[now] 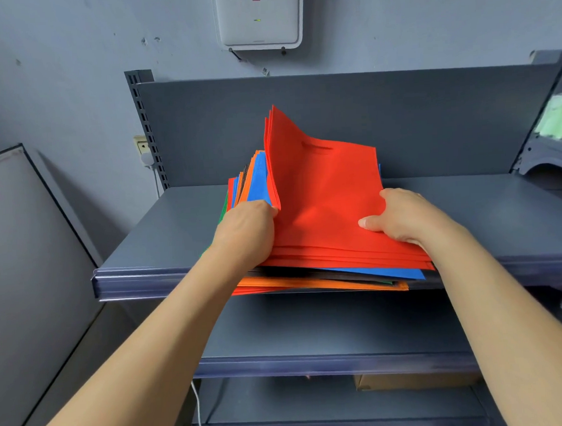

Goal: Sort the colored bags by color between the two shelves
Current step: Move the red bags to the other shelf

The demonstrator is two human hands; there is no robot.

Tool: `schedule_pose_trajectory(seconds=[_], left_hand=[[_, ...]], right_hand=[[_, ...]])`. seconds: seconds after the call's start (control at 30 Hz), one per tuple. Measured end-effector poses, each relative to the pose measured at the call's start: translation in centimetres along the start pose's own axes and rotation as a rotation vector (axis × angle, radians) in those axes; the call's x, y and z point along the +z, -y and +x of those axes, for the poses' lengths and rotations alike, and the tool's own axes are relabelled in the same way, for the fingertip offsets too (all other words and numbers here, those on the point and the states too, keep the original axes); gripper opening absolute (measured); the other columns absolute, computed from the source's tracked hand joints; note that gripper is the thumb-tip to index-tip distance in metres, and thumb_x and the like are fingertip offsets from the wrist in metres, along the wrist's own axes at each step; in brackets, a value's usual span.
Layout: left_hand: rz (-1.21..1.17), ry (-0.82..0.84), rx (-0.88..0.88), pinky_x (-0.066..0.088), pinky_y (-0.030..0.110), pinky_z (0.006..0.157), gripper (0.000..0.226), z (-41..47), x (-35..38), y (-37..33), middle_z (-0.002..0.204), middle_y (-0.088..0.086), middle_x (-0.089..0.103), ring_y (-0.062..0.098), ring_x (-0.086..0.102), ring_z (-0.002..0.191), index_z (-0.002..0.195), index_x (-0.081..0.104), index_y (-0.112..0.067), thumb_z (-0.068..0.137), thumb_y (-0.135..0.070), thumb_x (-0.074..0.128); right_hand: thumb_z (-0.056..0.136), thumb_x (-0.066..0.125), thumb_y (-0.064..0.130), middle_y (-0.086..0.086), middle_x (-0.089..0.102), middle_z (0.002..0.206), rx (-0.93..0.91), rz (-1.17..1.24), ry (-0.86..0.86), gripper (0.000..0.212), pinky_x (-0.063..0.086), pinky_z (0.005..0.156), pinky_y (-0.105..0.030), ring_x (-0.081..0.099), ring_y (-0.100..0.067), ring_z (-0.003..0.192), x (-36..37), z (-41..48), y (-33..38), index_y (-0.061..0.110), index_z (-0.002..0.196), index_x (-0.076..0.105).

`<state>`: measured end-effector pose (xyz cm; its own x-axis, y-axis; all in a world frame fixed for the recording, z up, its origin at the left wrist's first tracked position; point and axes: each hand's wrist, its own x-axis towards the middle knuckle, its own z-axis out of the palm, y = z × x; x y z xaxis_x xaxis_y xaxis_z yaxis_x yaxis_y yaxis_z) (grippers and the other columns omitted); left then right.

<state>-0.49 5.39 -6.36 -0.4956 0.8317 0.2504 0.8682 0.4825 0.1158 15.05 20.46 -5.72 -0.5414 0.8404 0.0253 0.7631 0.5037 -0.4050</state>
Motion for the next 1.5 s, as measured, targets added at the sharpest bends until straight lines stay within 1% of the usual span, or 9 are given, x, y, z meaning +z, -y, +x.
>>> schedule_pose_trajectory(seconds=[0.33, 0.47, 0.67, 0.87, 1.07, 1.13, 1.23, 1.37, 1.5], left_hand=[[0.032, 0.029, 0.040, 0.043, 0.034, 0.086, 0.055, 0.1, 0.7, 0.3, 0.123, 0.010, 0.057, 0.032, 0.054, 0.109, 0.133, 0.051, -0.021, 0.087, 0.004, 0.032], [0.049, 0.001, 0.097, 0.037, 0.029, 0.077, 0.052, 0.2, 0.7, 0.5, 0.128, 0.004, 0.050, 0.030, 0.052, 0.107, 0.129, 0.053, -0.017, 0.084, 0.003, 0.035], [0.023, -0.020, 0.075, 0.043, 0.036, 0.092, 0.055, -0.2, 0.8, 0.6, 0.130, 0.006, 0.053, 0.031, 0.052, 0.113, 0.129, 0.052, -0.014, 0.083, 0.007, 0.033], [0.055, -0.039, 0.092, 0.047, 0.038, 0.088, 0.049, -0.1, 0.7, 0.4, 0.133, 0.006, 0.049, 0.032, 0.056, 0.107, 0.123, 0.056, -0.010, 0.083, 0.008, 0.033], [0.047, 0.024, 0.027, 0.044, 0.039, 0.093, 0.059, 0.0, 0.3, 0.2, 0.125, 0.012, 0.055, 0.034, 0.053, 0.112, 0.136, 0.049, -0.026, 0.089, 0.004, 0.030], [0.072, 0.058, 0.019, 0.040, 0.042, 0.098, 0.061, 0.1, 0.3, 0.3, 0.120, 0.012, 0.057, 0.034, 0.052, 0.113, 0.135, 0.049, -0.030, 0.088, 0.004, 0.031], [0.144, 0.049, 0.052, 0.016, 0.047, 0.113, 0.063, 0.2, 0.1, 0.2, 0.108, 0.009, 0.062, 0.032, 0.049, 0.114, 0.130, 0.053, -0.032, 0.084, 0.006, 0.032], [-0.040, 0.008, -0.075, 0.042, 0.038, 0.089, 0.036, 0.9, 0.1, 0.5, 0.117, 0.018, 0.059, 0.037, 0.053, 0.109, 0.118, 0.058, -0.006, 0.086, 0.002, 0.043], [-0.091, 0.061, -0.186, 0.042, 0.039, 0.080, 0.019, 2.0, -0.2, 1.0, 0.117, 0.024, 0.057, 0.041, 0.053, 0.108, 0.105, 0.053, 0.005, 0.089, -0.004, 0.052]], right_hand=[[0.089, 0.061, 0.036, -0.012, 0.043, 0.141, 0.008, -0.001, -0.002, 0.059, 0.038, 0.098, -0.037, 0.042, -0.030, 0.128, 0.0, -0.6, 0.3, 0.006, 0.136, 0.042], [0.089, 0.061, 0.036, -0.012, 0.043, 0.142, 0.009, -0.008, 0.004, 0.059, 0.037, 0.098, -0.036, 0.042, -0.030, 0.128, 0.0, -0.6, 0.5, 0.006, 0.137, 0.041], [0.089, 0.062, 0.034, -0.012, 0.043, 0.142, 0.008, -0.014, 0.010, 0.059, 0.038, 0.099, -0.036, 0.043, -0.030, 0.128, -0.2, -0.6, 0.8, 0.005, 0.137, 0.042], [0.090, 0.061, 0.033, -0.013, 0.044, 0.140, 0.008, -0.026, 0.012, 0.057, 0.039, 0.097, -0.037, 0.044, -0.030, 0.126, -0.1, -0.6, 1.1, 0.004, 0.136, 0.043], [0.090, 0.061, 0.033, -0.013, 0.046, 0.139, 0.011, -0.017, 0.011, 0.055, 0.040, 0.095, -0.036, 0.046, -0.030, 0.125, 0.0, -0.5, 1.0, 0.004, 0.135, 0.044], [0.090, 0.061, 0.033, -0.013, 0.045, 0.139, 0.008, -0.010, 0.008, 0.056, 0.039, 0.096, -0.035, 0.045, -0.030, 0.125, 0.0, -0.5, 0.9, 0.004, 0.135, 0.044], [0.090, 0.061, 0.033, -0.013, 0.045, 0.139, 0.009, 0.005, 0.007, 0.056, 0.039, 0.096, -0.035, 0.045, -0.030, 0.125, 0.1, -0.4, 0.8, 0.004, 0.135, 0.044], [0.090, 0.061, 0.033, -0.013, 0.045, 0.139, 0.007, 0.022, 0.000, 0.056, 0.039, 0.096, -0.036, 0.044, -0.030, 0.126, 0.2, -0.4, 0.7, 0.003, 0.135, 0.044], [0.091, 0.061, 0.033, -0.011, 0.044, 0.140, -0.017, 0.054, -0.002, 0.056, 0.039, 0.094, -0.035, 0.045, -0.028, 0.125, 0.4, -0.3, 0.3, 0.005, 0.136, 0.042]])
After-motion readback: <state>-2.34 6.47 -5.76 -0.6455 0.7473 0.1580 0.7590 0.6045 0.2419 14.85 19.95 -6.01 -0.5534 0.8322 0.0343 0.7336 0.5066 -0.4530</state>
